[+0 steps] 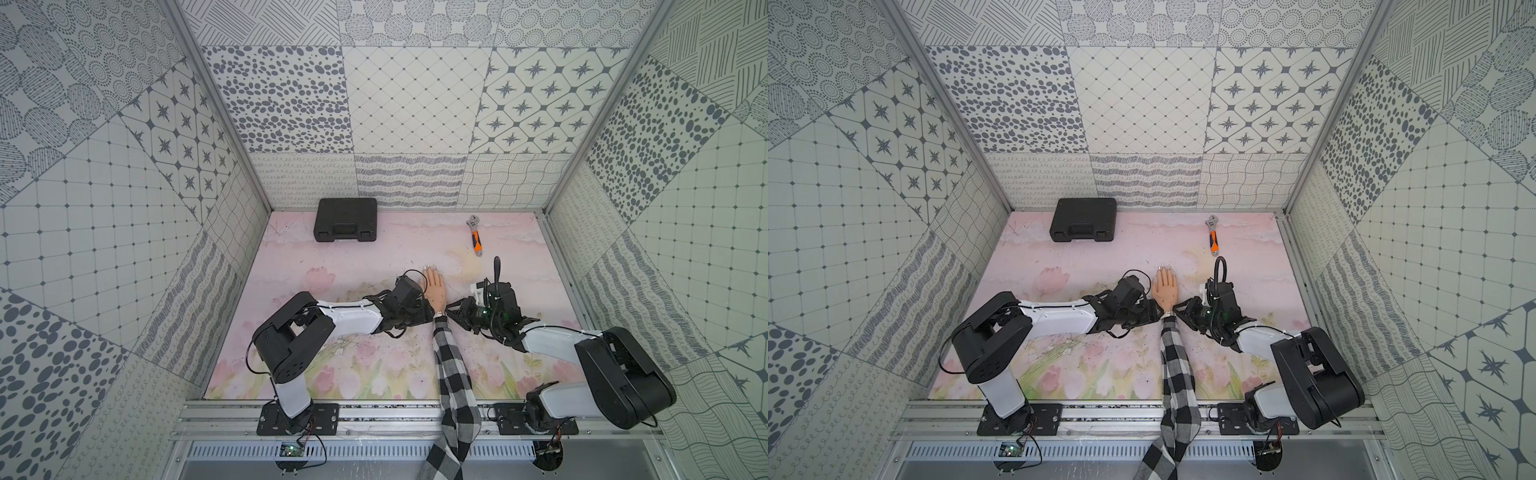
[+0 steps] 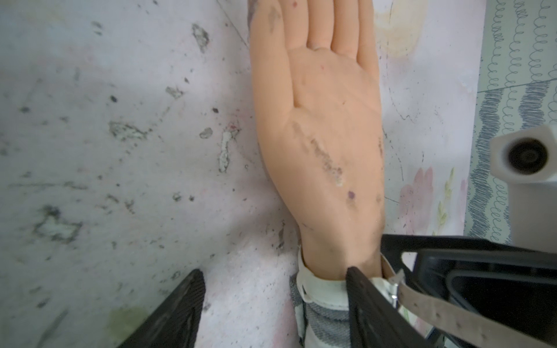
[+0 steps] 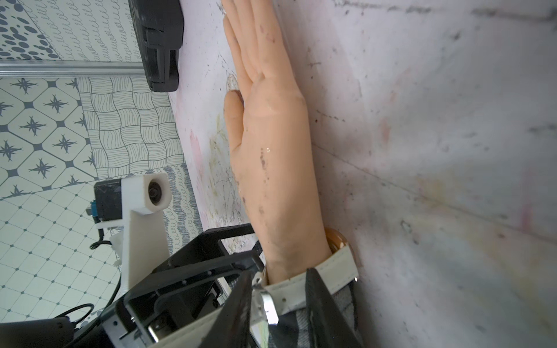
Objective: Take off the watch
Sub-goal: Untie the watch from the hand, then take off the watch from the hand.
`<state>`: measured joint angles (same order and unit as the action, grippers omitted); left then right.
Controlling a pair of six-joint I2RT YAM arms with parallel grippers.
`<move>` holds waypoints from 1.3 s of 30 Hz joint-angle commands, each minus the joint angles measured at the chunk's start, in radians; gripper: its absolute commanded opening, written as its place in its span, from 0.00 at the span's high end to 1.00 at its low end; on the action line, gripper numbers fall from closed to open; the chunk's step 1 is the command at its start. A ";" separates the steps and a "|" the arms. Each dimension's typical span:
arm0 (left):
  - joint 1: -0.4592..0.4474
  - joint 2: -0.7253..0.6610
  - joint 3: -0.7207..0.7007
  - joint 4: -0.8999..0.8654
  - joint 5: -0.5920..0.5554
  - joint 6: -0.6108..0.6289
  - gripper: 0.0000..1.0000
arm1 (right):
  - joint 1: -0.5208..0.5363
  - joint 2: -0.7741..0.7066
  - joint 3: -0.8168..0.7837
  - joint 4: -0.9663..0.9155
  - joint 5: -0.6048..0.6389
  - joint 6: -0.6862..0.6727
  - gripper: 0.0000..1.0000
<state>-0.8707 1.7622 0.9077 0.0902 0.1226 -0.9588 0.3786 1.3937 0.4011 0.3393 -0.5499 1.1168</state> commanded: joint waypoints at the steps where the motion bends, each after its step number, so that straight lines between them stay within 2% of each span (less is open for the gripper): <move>1: -0.009 0.023 0.016 -0.019 0.012 0.018 0.25 | 0.003 0.019 0.003 0.087 -0.034 0.011 0.69; 22: -0.016 0.034 0.019 -0.018 0.012 0.017 0.25 | 0.025 0.016 0.010 0.094 -0.060 0.018 0.85; 28: -0.014 0.026 0.025 -0.024 0.008 0.021 0.25 | 0.028 0.008 0.008 0.062 -0.051 0.002 1.00; 39: 0.031 -0.056 0.047 -0.156 -0.039 0.063 0.22 | 0.028 -0.104 0.087 -0.054 -0.062 -0.009 1.00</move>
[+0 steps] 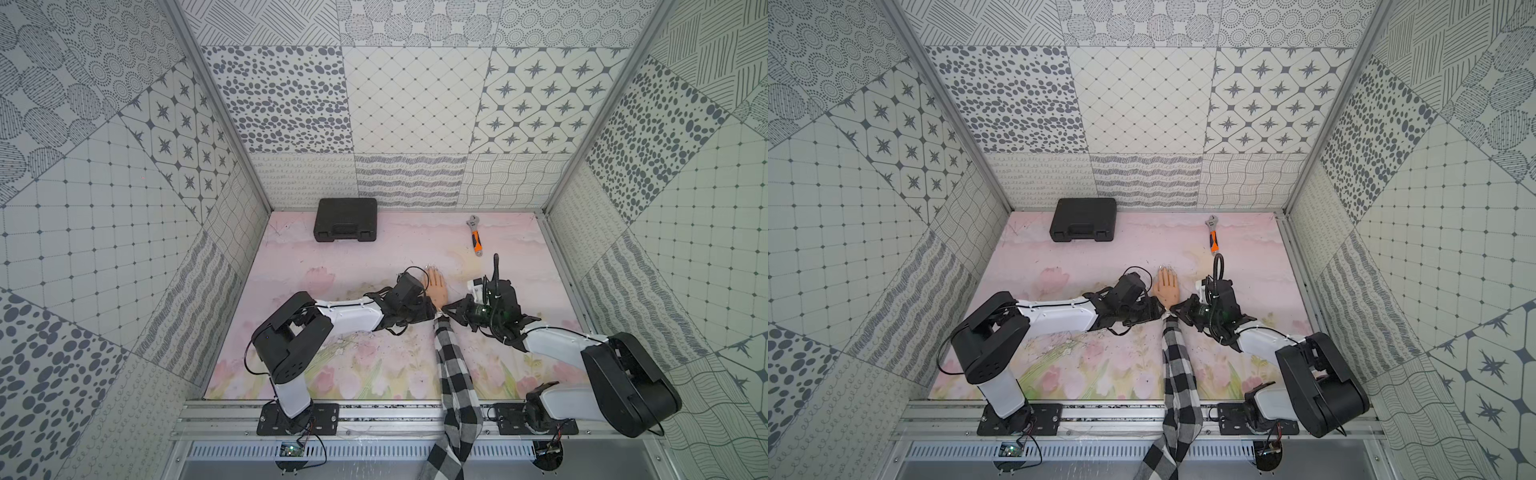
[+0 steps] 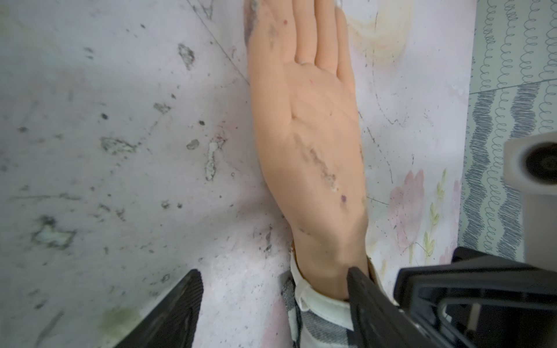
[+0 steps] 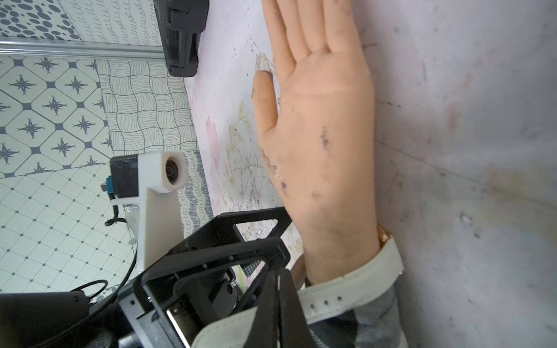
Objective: Take off the watch
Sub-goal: Take off the watch from the hand.
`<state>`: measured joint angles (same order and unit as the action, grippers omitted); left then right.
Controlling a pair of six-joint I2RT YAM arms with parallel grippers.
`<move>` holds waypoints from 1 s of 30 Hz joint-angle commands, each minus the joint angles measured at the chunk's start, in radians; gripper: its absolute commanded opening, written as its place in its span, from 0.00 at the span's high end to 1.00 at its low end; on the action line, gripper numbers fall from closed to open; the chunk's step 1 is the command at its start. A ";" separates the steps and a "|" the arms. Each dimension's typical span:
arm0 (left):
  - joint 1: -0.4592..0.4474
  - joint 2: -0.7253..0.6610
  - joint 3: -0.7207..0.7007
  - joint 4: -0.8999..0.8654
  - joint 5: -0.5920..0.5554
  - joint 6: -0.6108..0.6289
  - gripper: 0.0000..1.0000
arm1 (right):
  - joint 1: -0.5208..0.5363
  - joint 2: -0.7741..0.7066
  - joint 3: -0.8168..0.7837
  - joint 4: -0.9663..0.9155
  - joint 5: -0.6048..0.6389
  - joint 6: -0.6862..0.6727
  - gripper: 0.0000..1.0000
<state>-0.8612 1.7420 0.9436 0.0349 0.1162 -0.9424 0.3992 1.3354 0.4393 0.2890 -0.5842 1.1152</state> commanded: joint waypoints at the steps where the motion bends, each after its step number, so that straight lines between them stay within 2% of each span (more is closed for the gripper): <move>1: 0.027 -0.044 0.006 -0.104 -0.036 0.049 0.21 | 0.007 -0.054 0.059 -0.015 -0.030 -0.009 1.00; 17: 0.075 -0.120 -0.052 -0.130 -0.063 0.057 0.19 | 0.058 -0.047 0.154 -0.059 -0.034 0.000 1.00; 30: 0.249 -0.332 -0.072 -0.342 -0.132 0.144 0.03 | 0.176 0.003 0.347 -0.129 -0.016 0.013 1.00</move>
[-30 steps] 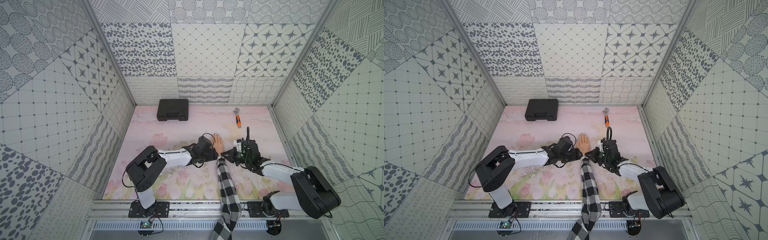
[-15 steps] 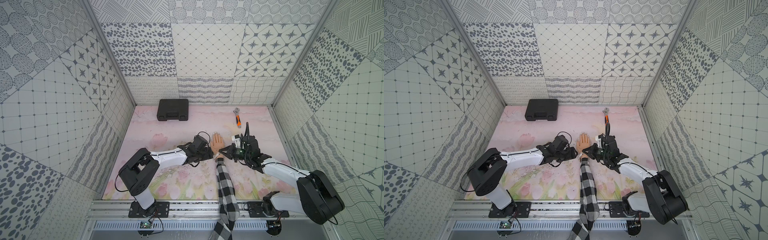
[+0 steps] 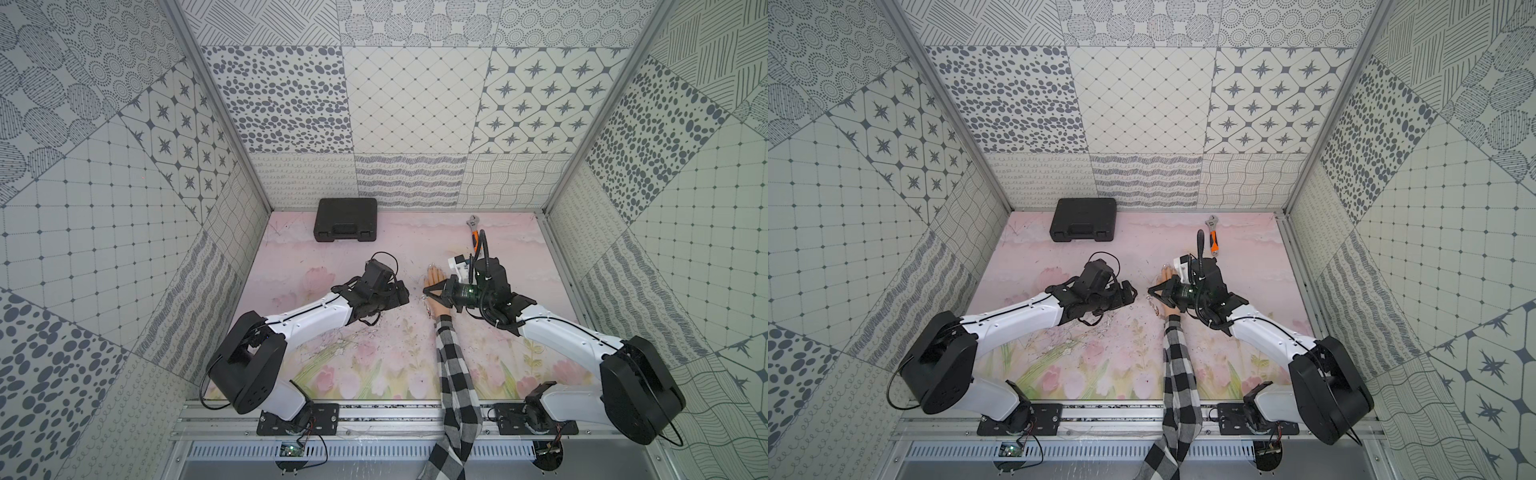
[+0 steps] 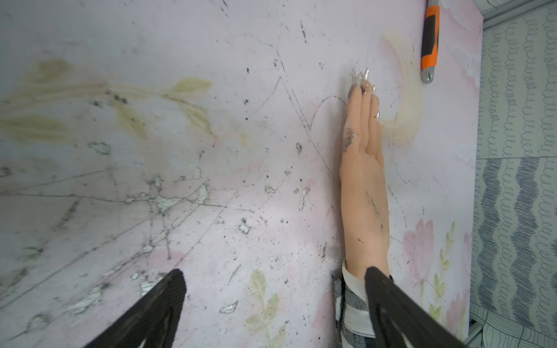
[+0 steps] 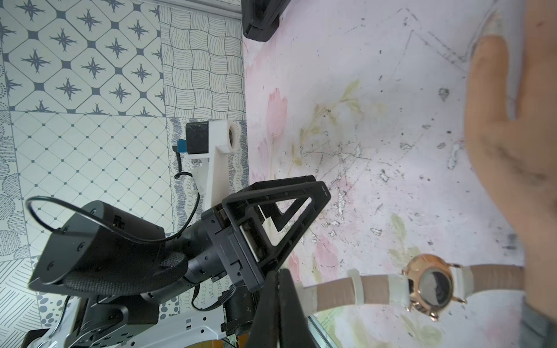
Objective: Take off the watch
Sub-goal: Take off the watch from the hand.
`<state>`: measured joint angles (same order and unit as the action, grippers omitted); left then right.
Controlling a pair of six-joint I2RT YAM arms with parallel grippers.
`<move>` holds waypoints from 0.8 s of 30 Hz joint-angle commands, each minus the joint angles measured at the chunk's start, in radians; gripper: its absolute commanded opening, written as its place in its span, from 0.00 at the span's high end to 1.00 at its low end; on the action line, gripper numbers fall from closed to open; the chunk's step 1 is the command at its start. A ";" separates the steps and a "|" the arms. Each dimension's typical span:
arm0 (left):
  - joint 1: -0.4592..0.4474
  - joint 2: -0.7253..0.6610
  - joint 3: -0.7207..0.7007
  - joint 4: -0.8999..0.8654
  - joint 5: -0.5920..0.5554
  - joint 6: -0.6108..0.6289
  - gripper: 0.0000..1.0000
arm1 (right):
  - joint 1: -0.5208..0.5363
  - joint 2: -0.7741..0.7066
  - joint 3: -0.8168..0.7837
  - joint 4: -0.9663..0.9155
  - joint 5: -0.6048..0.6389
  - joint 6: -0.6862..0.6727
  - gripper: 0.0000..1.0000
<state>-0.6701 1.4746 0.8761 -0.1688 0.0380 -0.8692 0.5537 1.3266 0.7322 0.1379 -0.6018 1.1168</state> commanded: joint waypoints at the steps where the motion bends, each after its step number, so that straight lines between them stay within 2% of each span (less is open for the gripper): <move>1: 0.079 -0.085 -0.007 -0.157 -0.060 0.077 0.01 | 0.032 0.018 0.071 0.017 0.007 0.013 1.00; 8: 0.271 -0.237 -0.028 -0.276 -0.057 0.118 0.02 | 0.095 0.077 0.230 -0.056 0.031 0.000 1.00; 15: 0.533 -0.384 -0.023 -0.402 0.013 0.140 0.01 | 0.176 0.197 0.435 -0.163 0.059 -0.037 1.00; 19: 0.665 -0.405 0.001 -0.447 0.059 0.158 0.01 | 0.230 0.303 0.557 -0.198 0.081 -0.044 1.00; 24: 0.762 -0.391 0.041 -0.458 0.098 0.181 0.01 | 0.306 0.475 0.762 -0.242 0.085 -0.053 1.00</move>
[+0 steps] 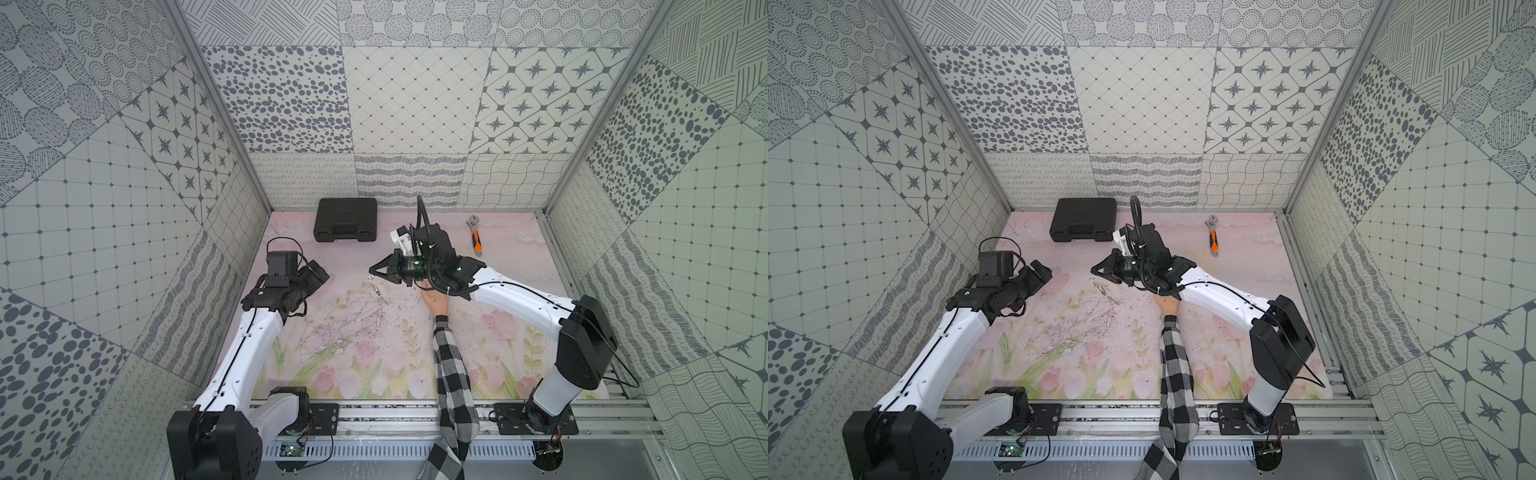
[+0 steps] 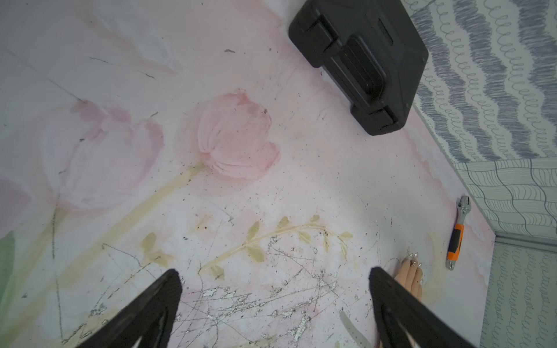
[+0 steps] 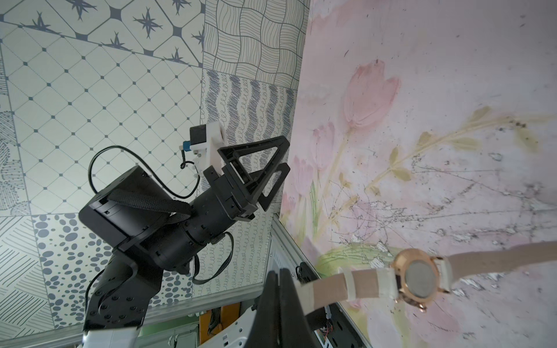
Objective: Take off the watch
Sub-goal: Take off the watch from the hand, then place the watch at the center of the board.
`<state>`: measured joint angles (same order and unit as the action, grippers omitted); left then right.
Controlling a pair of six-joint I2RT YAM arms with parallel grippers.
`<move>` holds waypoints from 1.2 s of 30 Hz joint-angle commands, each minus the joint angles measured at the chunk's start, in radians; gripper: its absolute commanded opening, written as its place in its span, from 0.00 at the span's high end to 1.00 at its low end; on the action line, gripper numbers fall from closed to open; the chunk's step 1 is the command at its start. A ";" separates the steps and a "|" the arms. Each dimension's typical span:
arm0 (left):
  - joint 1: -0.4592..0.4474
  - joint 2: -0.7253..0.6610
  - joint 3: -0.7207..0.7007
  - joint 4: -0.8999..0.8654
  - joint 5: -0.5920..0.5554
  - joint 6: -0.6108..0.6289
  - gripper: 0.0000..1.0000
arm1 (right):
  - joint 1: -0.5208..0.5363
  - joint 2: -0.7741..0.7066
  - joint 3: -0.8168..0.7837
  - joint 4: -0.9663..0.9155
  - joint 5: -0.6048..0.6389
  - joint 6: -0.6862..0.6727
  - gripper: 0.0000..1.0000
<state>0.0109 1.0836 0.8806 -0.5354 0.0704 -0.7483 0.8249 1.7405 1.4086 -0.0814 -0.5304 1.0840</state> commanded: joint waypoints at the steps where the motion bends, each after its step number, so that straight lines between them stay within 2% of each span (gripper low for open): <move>1: 0.099 0.005 0.051 -0.096 0.072 0.066 0.01 | 0.054 0.100 0.145 -0.042 0.012 -0.025 1.00; 7: 0.206 0.024 0.112 -0.110 0.120 0.066 0.01 | 0.149 0.341 0.459 -0.085 -0.019 -0.004 1.00; 11: 0.248 0.029 0.152 -0.130 0.145 0.075 0.02 | 0.159 0.425 0.525 0.008 -0.034 0.057 1.00; 14: 0.254 0.033 0.165 -0.144 0.156 0.088 0.01 | 0.143 0.432 0.459 0.089 -0.022 0.078 1.00; 23: 0.254 0.013 0.078 -0.116 0.197 0.088 0.01 | 0.040 0.435 0.065 0.410 -0.001 0.079 1.00; 27: 0.254 0.009 0.052 -0.099 0.209 0.083 0.01 | -0.012 0.415 -0.035 0.449 -0.009 0.071 1.00; 36: 0.254 0.020 0.028 -0.083 0.231 0.089 0.01 | -0.066 0.353 -0.133 0.398 -0.007 -0.006 1.00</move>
<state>0.2626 1.1011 0.9180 -0.6388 0.2653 -0.6880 0.7666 2.1506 1.3037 0.2955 -0.5411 1.1194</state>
